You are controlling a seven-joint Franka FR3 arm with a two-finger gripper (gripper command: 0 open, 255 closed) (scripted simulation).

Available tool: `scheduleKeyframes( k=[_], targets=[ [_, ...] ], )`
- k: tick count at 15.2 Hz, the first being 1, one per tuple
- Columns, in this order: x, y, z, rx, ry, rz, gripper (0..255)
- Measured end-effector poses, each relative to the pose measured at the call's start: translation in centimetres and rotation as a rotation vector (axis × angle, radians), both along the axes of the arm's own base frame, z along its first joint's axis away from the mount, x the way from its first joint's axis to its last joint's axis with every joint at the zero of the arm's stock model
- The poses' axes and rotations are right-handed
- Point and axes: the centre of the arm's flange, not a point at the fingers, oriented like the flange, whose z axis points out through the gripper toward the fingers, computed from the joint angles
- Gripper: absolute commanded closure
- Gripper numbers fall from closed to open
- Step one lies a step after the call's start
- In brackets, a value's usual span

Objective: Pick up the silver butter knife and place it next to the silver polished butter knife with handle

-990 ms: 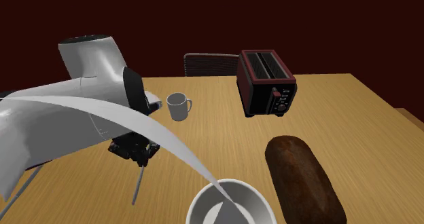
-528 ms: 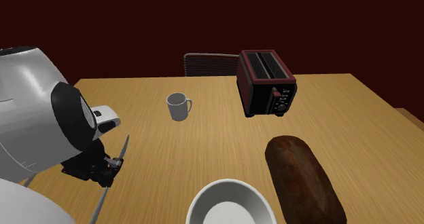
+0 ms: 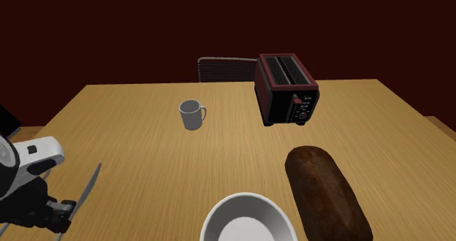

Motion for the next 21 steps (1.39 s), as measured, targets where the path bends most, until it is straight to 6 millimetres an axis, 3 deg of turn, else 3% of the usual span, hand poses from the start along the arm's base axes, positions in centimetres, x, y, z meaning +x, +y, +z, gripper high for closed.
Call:
scheduleKeyframes(
  k=[8, 21],
  targets=[
    [-6.1, 7.9, -0.1, 0.000, 0.000, -0.001, 255],
    [-6.3, 8.5, -6.8, -0.001, 0.000, -0.002, 255]
  ],
)
